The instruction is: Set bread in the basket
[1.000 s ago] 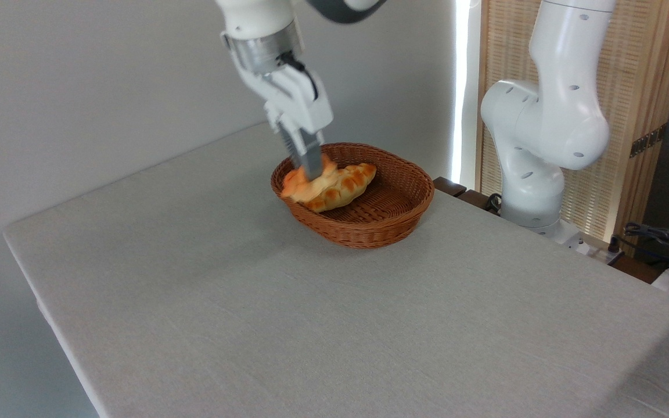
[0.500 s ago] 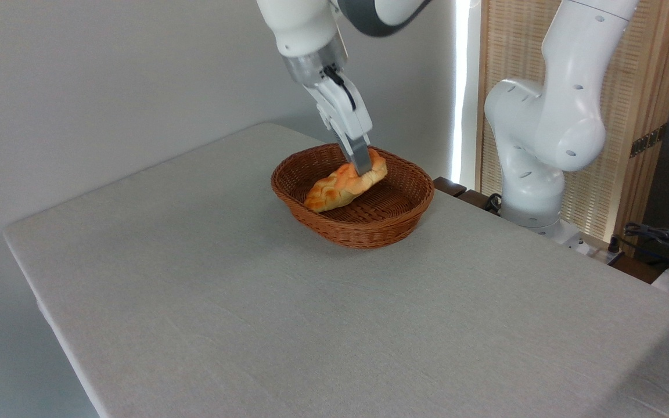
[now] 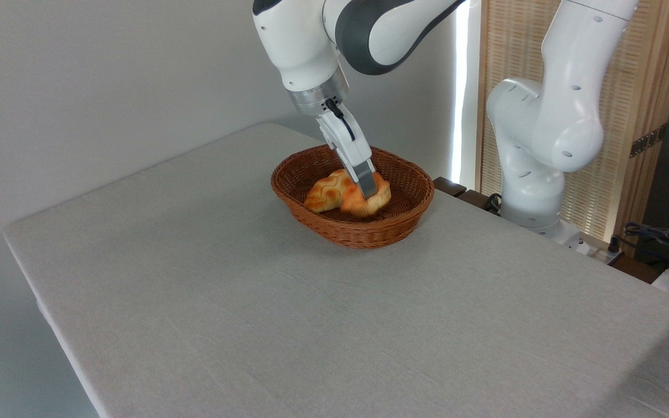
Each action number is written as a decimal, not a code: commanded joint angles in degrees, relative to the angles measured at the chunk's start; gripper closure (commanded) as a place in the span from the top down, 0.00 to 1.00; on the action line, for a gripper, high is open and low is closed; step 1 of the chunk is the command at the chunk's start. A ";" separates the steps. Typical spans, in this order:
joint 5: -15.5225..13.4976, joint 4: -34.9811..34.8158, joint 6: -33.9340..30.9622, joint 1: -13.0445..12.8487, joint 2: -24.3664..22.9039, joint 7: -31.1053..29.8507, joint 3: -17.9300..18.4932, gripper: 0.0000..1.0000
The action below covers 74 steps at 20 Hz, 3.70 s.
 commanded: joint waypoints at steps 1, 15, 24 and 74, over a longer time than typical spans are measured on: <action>-0.44 -0.24 0.85 -1.44 -0.14 0.66 1.02 1.00; -0.70 18.87 -3.27 -0.56 6.69 -3.64 2.95 1.00; -0.26 39.65 -3.55 -0.47 21.56 -3.22 10.50 1.00; 7.47 48.02 -4.69 22.64 25.09 -5.41 -7.95 1.00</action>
